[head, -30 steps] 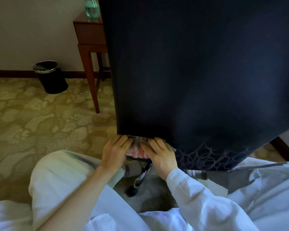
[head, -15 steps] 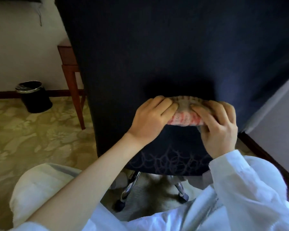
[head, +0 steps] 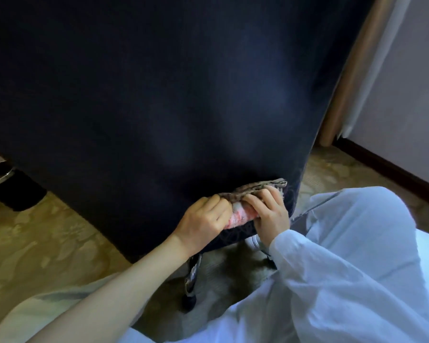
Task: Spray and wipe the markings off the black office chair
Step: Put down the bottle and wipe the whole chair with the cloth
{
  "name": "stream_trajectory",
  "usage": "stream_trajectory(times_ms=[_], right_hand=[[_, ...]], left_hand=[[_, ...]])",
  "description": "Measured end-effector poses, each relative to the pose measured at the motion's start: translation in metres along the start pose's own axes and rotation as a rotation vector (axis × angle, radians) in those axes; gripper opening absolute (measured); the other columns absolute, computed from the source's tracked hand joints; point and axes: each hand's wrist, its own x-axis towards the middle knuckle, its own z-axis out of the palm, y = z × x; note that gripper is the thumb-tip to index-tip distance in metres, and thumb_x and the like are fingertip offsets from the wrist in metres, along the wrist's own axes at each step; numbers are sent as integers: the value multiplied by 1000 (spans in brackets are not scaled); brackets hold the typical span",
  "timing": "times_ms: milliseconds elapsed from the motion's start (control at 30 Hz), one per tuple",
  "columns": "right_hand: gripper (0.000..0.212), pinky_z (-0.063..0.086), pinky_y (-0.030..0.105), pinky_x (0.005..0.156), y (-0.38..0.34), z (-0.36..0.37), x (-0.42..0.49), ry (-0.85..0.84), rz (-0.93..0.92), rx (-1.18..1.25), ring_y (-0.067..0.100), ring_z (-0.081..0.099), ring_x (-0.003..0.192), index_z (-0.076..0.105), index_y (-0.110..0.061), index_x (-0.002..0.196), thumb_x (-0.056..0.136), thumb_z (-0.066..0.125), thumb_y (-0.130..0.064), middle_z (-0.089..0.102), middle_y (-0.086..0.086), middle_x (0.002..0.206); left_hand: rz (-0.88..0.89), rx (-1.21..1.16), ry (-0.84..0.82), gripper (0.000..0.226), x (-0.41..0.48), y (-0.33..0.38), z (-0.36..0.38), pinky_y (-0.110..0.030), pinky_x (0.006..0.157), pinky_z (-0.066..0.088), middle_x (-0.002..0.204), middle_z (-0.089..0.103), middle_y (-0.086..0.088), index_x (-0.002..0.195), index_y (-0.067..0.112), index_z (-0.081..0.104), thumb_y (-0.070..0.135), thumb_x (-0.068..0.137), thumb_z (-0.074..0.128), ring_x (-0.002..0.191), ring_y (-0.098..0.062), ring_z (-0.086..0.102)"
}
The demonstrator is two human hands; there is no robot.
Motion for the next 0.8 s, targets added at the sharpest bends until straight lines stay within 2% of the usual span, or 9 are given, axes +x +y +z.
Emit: stream_trajectory(times_ms=[100,167,267,367,467,533,600,667,800], right_hand=[[25,46,35,86,12,4,-11,-44,119,52,27,50,96,71,-5,97,86,49,-5,60,9,91],[22,46,37,82,19,6,-10,-16,203,119,25,51,92,71,-5,94,85,51,-8,60,8,90],[19,44,36,87,31,10,-3,43,385,275,22,55,95,72,-7,88,75,61,1,64,4,94],[43,46,36,89,46,8,6,95,587,392,18,59,96,72,-11,84,55,65,19,66,-4,96],[49,47,24,86,47,3,12,157,814,555,8,60,93,71,-15,87,52,51,13,66,-6,93],[53,45,14,82,38,4,12,159,960,664,-1,59,92,69,-22,90,53,47,9,67,-7,94],[56,43,9,80,29,7,8,144,1071,737,-6,58,91,67,-30,90,57,48,11,67,-8,96],[55,43,7,79,22,9,4,128,1131,791,-7,58,90,67,-28,91,58,48,12,68,-6,97],[56,49,18,81,5,11,-8,93,1175,873,4,62,90,68,-26,93,51,42,2,69,-5,95]], left_hand=[[53,32,-59,20,13,10,12,-30,57,40,68,51,-2,73,11,65,-4,85,58,65,-20,53],[84,44,-101,21,25,17,19,-30,54,39,68,51,-2,73,11,65,-4,84,57,64,-21,52],[105,74,-194,26,49,25,26,-29,51,35,66,50,-2,68,14,60,-6,82,51,61,-20,50],[95,108,-284,30,80,33,29,-27,49,31,64,50,-2,65,16,57,-6,77,41,58,-18,49],[105,142,-338,30,112,34,31,-28,48,32,66,51,-3,73,13,58,-4,75,34,58,-19,51],[152,191,-394,25,127,35,33,-28,48,32,66,50,-2,73,14,59,-2,74,40,58,-19,50],[216,261,-520,25,133,38,31,-28,50,27,64,48,1,65,18,59,-1,66,43,58,-17,49],[240,304,-651,24,132,41,27,-28,51,26,63,47,2,62,19,60,2,63,43,58,-17,48],[260,314,-838,16,143,43,14,-27,51,23,61,48,1,56,17,60,6,45,57,56,-17,48]])
